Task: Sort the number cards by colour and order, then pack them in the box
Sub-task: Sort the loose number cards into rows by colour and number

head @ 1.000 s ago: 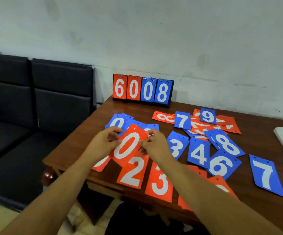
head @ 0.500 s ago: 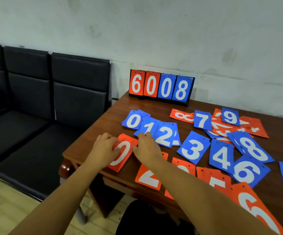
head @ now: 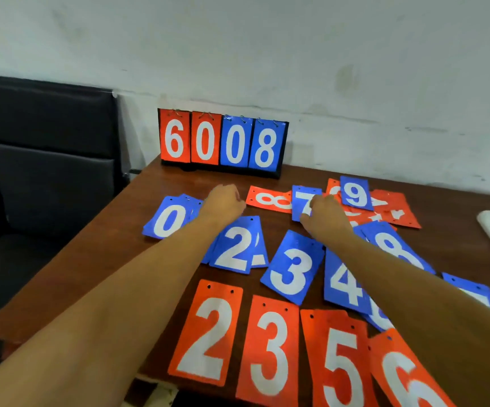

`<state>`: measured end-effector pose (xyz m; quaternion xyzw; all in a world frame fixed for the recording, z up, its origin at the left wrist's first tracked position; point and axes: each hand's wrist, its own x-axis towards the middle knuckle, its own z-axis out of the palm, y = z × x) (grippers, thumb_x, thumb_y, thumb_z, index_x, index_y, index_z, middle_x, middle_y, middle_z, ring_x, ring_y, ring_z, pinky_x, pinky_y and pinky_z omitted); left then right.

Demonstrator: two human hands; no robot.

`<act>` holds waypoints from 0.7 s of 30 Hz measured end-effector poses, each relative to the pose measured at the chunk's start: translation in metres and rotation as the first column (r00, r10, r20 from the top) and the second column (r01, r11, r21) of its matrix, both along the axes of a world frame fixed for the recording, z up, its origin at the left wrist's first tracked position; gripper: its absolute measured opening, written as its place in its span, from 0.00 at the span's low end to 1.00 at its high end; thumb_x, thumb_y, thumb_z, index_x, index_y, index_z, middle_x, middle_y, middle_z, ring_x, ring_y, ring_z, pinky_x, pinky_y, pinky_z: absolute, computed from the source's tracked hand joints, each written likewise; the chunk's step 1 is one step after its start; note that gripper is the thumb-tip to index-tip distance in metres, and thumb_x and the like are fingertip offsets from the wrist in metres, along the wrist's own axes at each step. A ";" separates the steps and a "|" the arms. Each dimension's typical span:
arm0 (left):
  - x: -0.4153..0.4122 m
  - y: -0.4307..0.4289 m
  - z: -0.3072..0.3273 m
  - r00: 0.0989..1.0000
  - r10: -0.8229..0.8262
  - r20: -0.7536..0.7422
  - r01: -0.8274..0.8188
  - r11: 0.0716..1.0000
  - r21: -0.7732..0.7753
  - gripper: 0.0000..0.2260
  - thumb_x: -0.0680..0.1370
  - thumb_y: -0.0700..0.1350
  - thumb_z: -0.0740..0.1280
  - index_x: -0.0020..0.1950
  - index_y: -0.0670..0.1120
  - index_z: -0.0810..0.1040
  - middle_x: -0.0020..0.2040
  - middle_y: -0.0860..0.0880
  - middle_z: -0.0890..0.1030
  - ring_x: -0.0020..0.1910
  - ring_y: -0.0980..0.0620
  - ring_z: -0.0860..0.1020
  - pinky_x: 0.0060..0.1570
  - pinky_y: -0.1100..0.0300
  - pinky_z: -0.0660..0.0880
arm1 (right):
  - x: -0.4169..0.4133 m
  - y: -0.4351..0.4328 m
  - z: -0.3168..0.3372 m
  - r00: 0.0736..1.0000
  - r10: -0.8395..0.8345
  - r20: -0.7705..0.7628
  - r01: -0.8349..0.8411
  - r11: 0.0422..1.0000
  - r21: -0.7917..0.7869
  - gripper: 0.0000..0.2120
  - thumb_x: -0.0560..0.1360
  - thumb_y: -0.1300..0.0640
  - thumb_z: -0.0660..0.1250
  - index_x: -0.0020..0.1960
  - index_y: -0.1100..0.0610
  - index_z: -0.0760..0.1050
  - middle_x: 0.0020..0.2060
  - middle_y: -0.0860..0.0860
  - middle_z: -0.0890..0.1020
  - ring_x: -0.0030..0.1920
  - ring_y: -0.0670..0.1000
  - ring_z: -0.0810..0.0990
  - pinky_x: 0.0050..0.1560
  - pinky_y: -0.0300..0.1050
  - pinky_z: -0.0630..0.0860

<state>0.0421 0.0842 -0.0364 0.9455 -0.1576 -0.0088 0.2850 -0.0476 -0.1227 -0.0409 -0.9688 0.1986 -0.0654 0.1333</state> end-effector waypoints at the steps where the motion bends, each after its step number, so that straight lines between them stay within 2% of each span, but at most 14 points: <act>1: 0.010 -0.012 -0.004 1.000 0.014 -0.007 -0.014 1.000 -0.003 0.10 0.77 0.46 0.67 0.51 0.39 0.78 0.50 0.42 0.81 0.52 0.43 0.78 0.49 0.51 0.76 | 0.003 -0.011 -0.002 1.000 -0.018 -0.009 0.018 1.000 -0.006 0.15 0.77 0.54 0.64 0.57 0.64 0.72 0.59 0.63 0.74 0.58 0.61 0.73 0.55 0.50 0.72; 4: 0.033 -0.040 -0.018 0.996 0.078 -0.051 -0.078 0.997 0.000 0.19 0.76 0.54 0.69 0.58 0.40 0.75 0.56 0.40 0.78 0.56 0.40 0.76 0.51 0.50 0.74 | 0.014 -0.034 -0.009 0.998 -0.066 -0.017 0.065 0.997 -0.029 0.19 0.78 0.52 0.64 0.62 0.65 0.70 0.61 0.63 0.73 0.61 0.62 0.72 0.60 0.52 0.70; 7: 0.047 -0.065 -0.032 0.991 0.120 -0.052 -0.118 0.992 0.045 0.29 0.73 0.58 0.72 0.65 0.40 0.70 0.63 0.38 0.74 0.63 0.39 0.72 0.58 0.47 0.72 | 0.029 -0.050 -0.024 0.986 -0.148 -0.071 0.144 0.988 -0.058 0.27 0.77 0.42 0.63 0.62 0.64 0.71 0.63 0.64 0.73 0.65 0.63 0.70 0.63 0.55 0.69; 9: 0.054 -0.076 -0.039 0.991 0.132 -0.032 -0.128 0.987 0.093 0.31 0.72 0.57 0.74 0.66 0.41 0.68 0.64 0.38 0.73 0.64 0.38 0.71 0.60 0.47 0.72 | 0.040 -0.057 -0.034 0.969 -0.214 -0.121 0.203 0.975 -0.092 0.34 0.74 0.36 0.64 0.65 0.63 0.70 0.66 0.64 0.72 0.68 0.63 0.68 0.66 0.56 0.67; 10: 0.058 -0.079 -0.042 0.991 0.131 -0.034 -0.127 0.986 0.107 0.30 0.71 0.56 0.75 0.65 0.41 0.69 0.63 0.38 0.74 0.63 0.38 0.72 0.59 0.47 0.72 | 0.044 -0.058 -0.036 0.964 -0.233 -0.126 0.224 0.971 -0.084 0.34 0.73 0.36 0.65 0.66 0.63 0.69 0.66 0.63 0.72 0.68 0.63 0.68 0.66 0.55 0.67; 12: 0.067 -0.080 -0.047 0.989 0.129 -0.070 -0.122 0.988 0.094 0.28 0.70 0.53 0.76 0.62 0.41 0.71 0.61 0.39 0.77 0.61 0.39 0.75 0.59 0.47 0.74 | 0.054 -0.061 -0.038 0.963 -0.244 -0.111 0.250 0.968 0.036 0.30 0.73 0.42 0.70 0.64 0.62 0.70 0.61 0.61 0.76 0.63 0.61 0.74 0.61 0.53 0.73; 14: 0.073 -0.077 -0.047 0.988 0.118 -0.098 -0.117 0.993 0.006 0.20 0.72 0.47 0.75 0.59 0.41 0.74 0.59 0.40 0.79 0.58 0.40 0.77 0.57 0.48 0.76 | 0.061 -0.065 -0.037 0.958 -0.269 -0.103 0.284 0.942 0.180 0.22 0.73 0.51 0.72 0.60 0.61 0.71 0.51 0.58 0.79 0.53 0.58 0.78 0.48 0.48 0.76; 16: 0.073 -0.069 -0.042 0.985 0.116 -0.131 -0.138 0.975 -0.174 0.11 0.75 0.42 0.70 0.55 0.40 0.78 0.56 0.41 0.82 0.55 0.42 0.79 0.54 0.51 0.77 | 0.063 -0.067 -0.034 0.947 -0.300 -0.115 0.320 0.913 0.251 0.18 0.74 0.55 0.71 0.58 0.61 0.71 0.46 0.56 0.77 0.49 0.57 0.78 0.42 0.46 0.74; 19: 0.061 -0.055 -0.020 0.972 0.133 -0.195 -0.205 0.884 -0.421 0.06 0.78 0.41 0.66 0.53 0.42 0.78 0.52 0.45 0.82 0.52 0.46 0.80 0.51 0.53 0.78 | 0.059 -0.069 -0.034 0.932 -0.341 -0.124 0.362 0.899 0.245 0.21 0.73 0.54 0.72 0.60 0.61 0.70 0.53 0.58 0.76 0.60 0.59 0.75 0.53 0.49 0.76; 21: 0.048 -0.043 -0.003 0.974 0.142 -0.177 -0.216 0.820 -0.530 0.06 0.79 0.43 0.65 0.54 0.44 0.77 0.51 0.49 0.81 0.51 0.49 0.80 0.48 0.55 0.78 | 0.055 -0.070 -0.034 0.930 -0.339 -0.142 0.362 0.911 0.196 0.21 0.73 0.53 0.71 0.61 0.61 0.70 0.59 0.59 0.75 0.64 0.60 0.71 0.53 0.49 0.72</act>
